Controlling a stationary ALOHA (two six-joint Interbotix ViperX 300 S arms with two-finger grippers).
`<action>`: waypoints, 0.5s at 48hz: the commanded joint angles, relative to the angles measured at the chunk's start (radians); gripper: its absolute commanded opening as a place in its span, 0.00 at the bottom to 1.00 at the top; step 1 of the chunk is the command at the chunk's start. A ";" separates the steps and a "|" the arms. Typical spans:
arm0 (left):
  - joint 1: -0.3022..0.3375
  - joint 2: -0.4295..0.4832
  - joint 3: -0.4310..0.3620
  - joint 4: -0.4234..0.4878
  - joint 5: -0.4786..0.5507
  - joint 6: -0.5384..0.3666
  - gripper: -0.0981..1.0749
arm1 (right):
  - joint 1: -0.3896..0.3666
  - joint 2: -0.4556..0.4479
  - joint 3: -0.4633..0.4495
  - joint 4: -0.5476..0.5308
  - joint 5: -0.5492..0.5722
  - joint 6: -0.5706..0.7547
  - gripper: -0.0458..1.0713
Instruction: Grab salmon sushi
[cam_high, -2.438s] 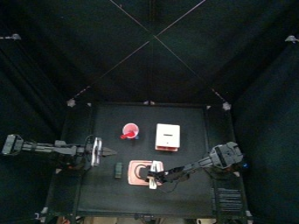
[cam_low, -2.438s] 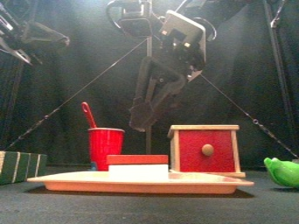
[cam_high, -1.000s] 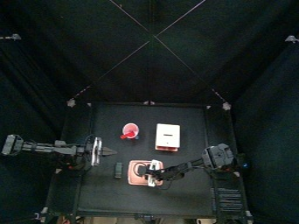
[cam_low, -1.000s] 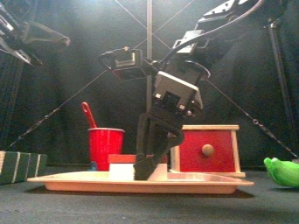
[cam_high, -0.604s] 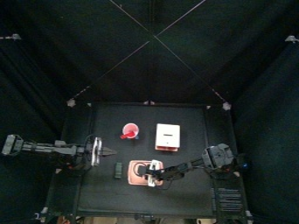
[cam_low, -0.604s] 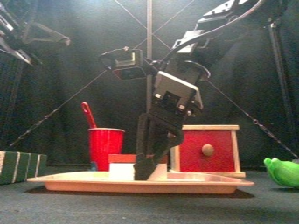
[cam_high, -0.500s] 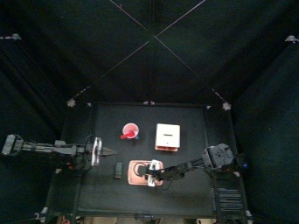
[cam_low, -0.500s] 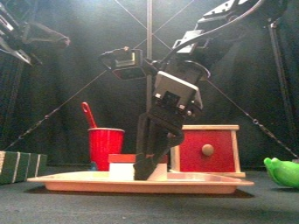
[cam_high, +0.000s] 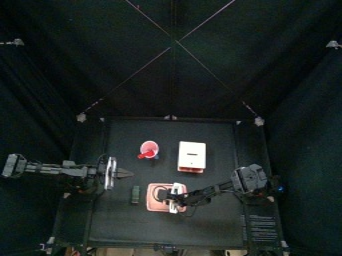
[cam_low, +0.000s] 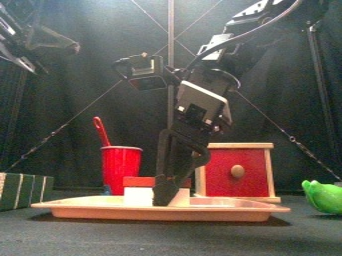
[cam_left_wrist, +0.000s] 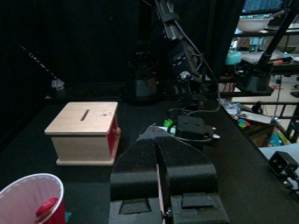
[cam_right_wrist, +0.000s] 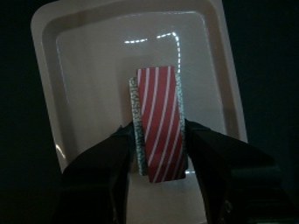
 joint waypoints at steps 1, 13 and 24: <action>0.003 0.006 -0.015 0.002 -0.009 0.002 0.06 | -0.002 -0.049 -0.029 -0.002 0.003 0.000 0.60; 0.005 0.006 -0.014 0.002 -0.009 0.000 0.06 | -0.002 -0.086 -0.029 -0.005 0.011 0.000 0.59; 0.003 0.006 -0.014 0.000 -0.009 0.000 0.06 | 0.000 -0.087 -0.021 -0.005 0.011 0.000 0.59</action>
